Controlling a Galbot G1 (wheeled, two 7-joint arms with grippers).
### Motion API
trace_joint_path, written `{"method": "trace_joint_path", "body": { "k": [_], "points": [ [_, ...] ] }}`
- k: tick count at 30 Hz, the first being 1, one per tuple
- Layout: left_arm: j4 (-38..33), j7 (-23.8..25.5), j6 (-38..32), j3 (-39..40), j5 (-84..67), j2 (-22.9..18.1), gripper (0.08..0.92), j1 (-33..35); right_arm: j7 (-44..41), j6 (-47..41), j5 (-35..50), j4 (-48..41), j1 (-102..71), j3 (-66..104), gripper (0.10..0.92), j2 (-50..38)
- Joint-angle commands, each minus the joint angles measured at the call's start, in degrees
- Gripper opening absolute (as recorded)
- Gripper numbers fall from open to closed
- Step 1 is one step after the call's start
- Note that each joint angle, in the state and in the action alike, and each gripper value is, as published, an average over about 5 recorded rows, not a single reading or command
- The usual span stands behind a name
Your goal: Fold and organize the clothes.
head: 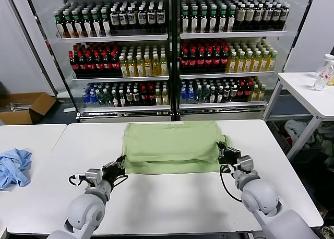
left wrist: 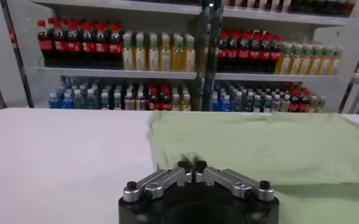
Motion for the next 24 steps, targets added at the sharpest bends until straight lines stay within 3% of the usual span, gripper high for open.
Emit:
{"method": "trace_joint_path", "body": {
  "k": [1,8,14,17,19,24],
  "points": [
    [0.2,-0.8,-0.4,0.1,2.8,-1.3,0.169,0.1,-0.4,-1.1,-2.8,0.9,-2.3,0.8,0.336,0.7],
    [0.8,-1.6,-0.5,-0.1,5.2,-2.4,0.368,4.2,2.3,-5.9,2.3,8.0,-12.2,8.9,0.526,0.0],
    [6.4,-1.3,0.8,1.8,5.4,-2.5,0.541,1.1,3.5,-6.3,6.0,-0.4,-10.7,8.5,0.673,1.1],
    [8.1,-0.9,1.9,2.3,4.8,-2.5,0.617,-0.1,4.2,-6.3,7.8,-1.7,-9.9,7.2,0.645,2.1],
    [8.7,-0.7,2.4,2.7,4.6,-2.5,0.617,-0.4,4.6,-6.3,8.8,-2.3,-9.6,6.8,0.588,2.4],
    [8.5,-0.5,2.6,3.1,5.2,-2.9,0.493,0.0,4.9,-6.3,10.4,-3.4,-9.9,6.7,0.441,2.1]
  ]
}}
